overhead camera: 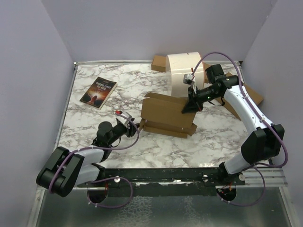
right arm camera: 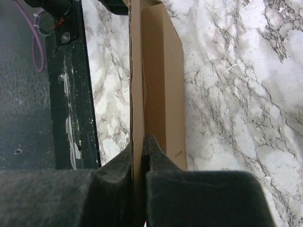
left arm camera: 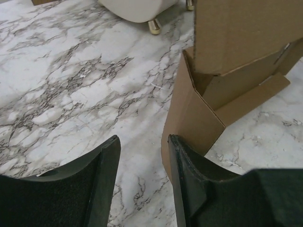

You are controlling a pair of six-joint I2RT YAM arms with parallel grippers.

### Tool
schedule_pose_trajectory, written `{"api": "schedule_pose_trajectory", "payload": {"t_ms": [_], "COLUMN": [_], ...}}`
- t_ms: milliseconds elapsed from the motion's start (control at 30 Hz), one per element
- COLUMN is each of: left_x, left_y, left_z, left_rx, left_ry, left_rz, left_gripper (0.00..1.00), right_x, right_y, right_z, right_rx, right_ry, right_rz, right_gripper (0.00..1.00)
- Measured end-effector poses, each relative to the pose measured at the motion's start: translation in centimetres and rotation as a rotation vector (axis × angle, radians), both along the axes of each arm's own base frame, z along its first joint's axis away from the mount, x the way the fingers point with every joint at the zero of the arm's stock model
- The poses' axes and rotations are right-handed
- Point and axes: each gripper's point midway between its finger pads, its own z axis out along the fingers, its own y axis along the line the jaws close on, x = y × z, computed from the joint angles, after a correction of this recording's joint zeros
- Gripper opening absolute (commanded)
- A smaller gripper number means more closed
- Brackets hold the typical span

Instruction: Fold the paper box

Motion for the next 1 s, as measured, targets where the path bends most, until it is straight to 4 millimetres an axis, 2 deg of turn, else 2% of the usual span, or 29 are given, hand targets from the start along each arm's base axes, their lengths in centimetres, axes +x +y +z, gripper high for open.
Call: {"api": "schedule_pose_trajectory", "payload": {"t_ms": [200,333,533,1000], "left_x": [-1.1,-1.3,-1.5,0.0], "left_y": [-0.8,-1.3,-1.8,-2.5], "left_z": [0.6,1.0,0.5,0.9], "left_rx": [0.008,0.013,0.028,0.028], "left_ry": [-0.072,-0.116,-0.132,-0.174], "left_rz": [-0.09,-0.131,-0.175,-0.188], "left_gripper": [0.56,0.58,0.65,0.63], "right_x": [0.0,0.1,0.2,0.3], "right_y": [0.0,0.0,0.0,0.1], "right_z": [0.0,0.1,0.2,0.1], "right_rx": [0.0,0.0,0.0,0.0], "right_ry": [-0.004,-0.006,-0.008,-0.008], "right_rz": [0.003,0.003,0.003,0.004], "right_gripper": [0.01,0.01,0.01,0.01]}}
